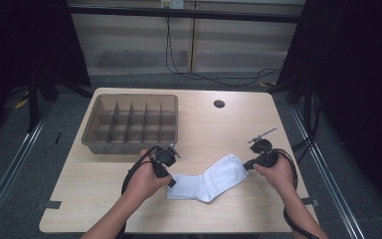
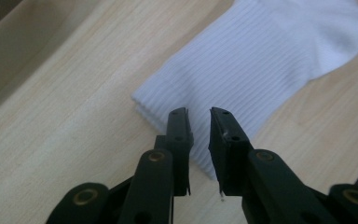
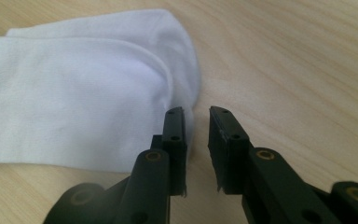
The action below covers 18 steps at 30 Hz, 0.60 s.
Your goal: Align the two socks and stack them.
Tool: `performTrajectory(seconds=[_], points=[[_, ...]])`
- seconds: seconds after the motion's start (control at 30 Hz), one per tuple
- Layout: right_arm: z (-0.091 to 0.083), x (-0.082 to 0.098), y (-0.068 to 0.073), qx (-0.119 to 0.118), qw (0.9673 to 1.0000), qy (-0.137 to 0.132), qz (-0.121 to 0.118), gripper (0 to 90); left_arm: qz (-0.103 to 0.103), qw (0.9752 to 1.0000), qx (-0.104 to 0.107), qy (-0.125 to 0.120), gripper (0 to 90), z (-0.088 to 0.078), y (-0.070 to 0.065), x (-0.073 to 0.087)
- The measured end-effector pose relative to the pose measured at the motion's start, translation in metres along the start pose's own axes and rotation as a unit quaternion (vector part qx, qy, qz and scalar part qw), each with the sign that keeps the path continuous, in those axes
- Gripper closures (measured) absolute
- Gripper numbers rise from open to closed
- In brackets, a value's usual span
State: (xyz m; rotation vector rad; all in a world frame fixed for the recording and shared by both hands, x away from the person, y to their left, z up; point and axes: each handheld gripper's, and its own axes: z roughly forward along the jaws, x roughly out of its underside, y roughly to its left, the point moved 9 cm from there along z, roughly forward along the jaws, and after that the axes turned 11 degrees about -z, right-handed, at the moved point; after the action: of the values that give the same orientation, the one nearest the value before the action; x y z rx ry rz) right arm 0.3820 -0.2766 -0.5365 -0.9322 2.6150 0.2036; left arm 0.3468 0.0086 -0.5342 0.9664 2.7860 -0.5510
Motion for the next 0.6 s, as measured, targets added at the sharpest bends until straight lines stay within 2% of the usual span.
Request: performTrajectory(seconds=[0.1,0.17,0.27,0.33,0.4,0.47,0.53,0.6], points=[[-0.003,0.000,0.000,0.005,1.0000,0.004,-0.005,73.2,-0.006,0.9999,-0.015,-0.001,73.4,0.002,0.003,0.001],[-0.009,-0.001,-0.001,0.010,0.9999,0.000,-0.005,73.1,-0.007,0.9999,-0.009,0.004,74.0,0.005,0.002,0.002],[-0.018,-0.003,0.000,0.005,0.9999,-0.010,-0.007,73.1,-0.006,0.9999,-0.014,0.006,79.1,0.009,0.004,0.000],[-0.017,-0.003,0.002,0.001,0.9999,-0.008,-0.009,73.5,-0.006,0.9998,-0.018,0.004,81.7,0.009,0.005,-0.002],[-0.009,0.001,0.005,0.000,0.9998,0.008,-0.017,74.5,-0.004,0.9998,-0.020,0.004,84.3,0.009,0.004,-0.004],[0.000,0.004,0.006,0.005,0.9995,0.022,-0.022,81.4,-0.003,0.9998,-0.020,0.000,87.0,0.008,0.003,-0.005],[0.003,0.003,0.007,0.009,0.9996,0.020,-0.016,88.8,-0.004,0.9999,-0.013,-0.006,88.3,0.005,0.002,-0.005],[0.001,0.001,0.005,0.007,0.9997,0.017,-0.013,89.9,-0.002,0.9999,-0.007,-0.009,88.6,0.000,0.000,-0.005]])
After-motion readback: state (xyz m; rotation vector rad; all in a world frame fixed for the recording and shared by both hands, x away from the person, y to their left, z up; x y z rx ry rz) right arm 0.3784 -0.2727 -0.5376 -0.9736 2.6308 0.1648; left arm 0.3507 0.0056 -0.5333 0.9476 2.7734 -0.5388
